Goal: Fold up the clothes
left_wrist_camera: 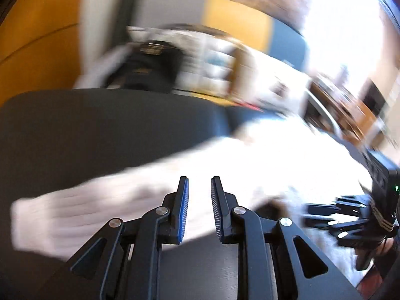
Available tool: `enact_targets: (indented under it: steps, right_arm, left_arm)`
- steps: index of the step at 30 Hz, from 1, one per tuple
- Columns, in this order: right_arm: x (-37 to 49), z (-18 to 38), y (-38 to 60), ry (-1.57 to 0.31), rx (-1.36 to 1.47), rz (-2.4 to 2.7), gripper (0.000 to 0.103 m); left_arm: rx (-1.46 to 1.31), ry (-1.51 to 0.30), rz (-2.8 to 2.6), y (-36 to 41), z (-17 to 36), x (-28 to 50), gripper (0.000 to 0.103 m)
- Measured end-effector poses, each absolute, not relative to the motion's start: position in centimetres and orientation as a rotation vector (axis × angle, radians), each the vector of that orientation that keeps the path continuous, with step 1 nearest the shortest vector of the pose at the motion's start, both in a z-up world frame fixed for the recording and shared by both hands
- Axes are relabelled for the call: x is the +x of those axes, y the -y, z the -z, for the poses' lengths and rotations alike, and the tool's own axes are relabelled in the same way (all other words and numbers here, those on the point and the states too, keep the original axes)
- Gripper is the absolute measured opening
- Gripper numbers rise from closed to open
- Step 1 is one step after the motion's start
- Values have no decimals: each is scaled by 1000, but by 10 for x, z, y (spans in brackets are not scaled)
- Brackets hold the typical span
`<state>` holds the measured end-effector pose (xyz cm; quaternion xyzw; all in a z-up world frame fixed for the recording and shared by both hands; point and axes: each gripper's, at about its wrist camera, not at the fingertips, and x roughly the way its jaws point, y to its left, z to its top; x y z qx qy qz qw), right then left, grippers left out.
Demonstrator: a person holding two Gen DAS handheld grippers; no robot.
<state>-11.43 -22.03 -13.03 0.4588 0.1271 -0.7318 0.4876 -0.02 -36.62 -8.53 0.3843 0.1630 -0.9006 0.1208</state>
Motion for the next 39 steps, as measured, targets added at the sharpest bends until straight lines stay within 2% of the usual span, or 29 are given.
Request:
enact_targets:
  steps: [5,11,15,18,20,24,27,31,34,36,39]
  right_arm:
    - [-106,135,226,-345,1084,1790,25]
    - [-96,147,232,-337,1096,1666,26]
    - [-101,149,231,-307,1111,1625,26]
    - [-116,142,223,-227,1141,1634,25]
    - [-124,136,220,-221,1122,1706,25]
    - [-139,132,220,-284,1065,1879,25]
    - [-147,137,224,-326,1061,1897,25]
    - [-154,141,224,-344,1068,1888,25]
    - [-153,146,227,-377,1076,1897,24]
    - [-152,148,227,-395,1069,1903,22]
    - [-151,150,225,-422,1059,1912,21]
  left_arm:
    - [1255,-302,2635,333,110,-66,21]
    - [1305,-51,2539,349,133,-85,21]
    - [1286,25,2537,360,139,-95,21]
    - [1299,-20,2548,370,137,-101,21]
    - [1287,-111,2567,373,130,-98,21]
    - [1238,-435,2689,373,116,-76,21]
    - [1232,-586,2759,354,114,-54,21]
    - [1261,-601,2810,321,119,-42,21]
    - [1307,-526,2783,303,126,-46,21]
    - [1362,-460,2692,302,136,-51,21]
    - [1367,-490,2654,309,140,-49,21]
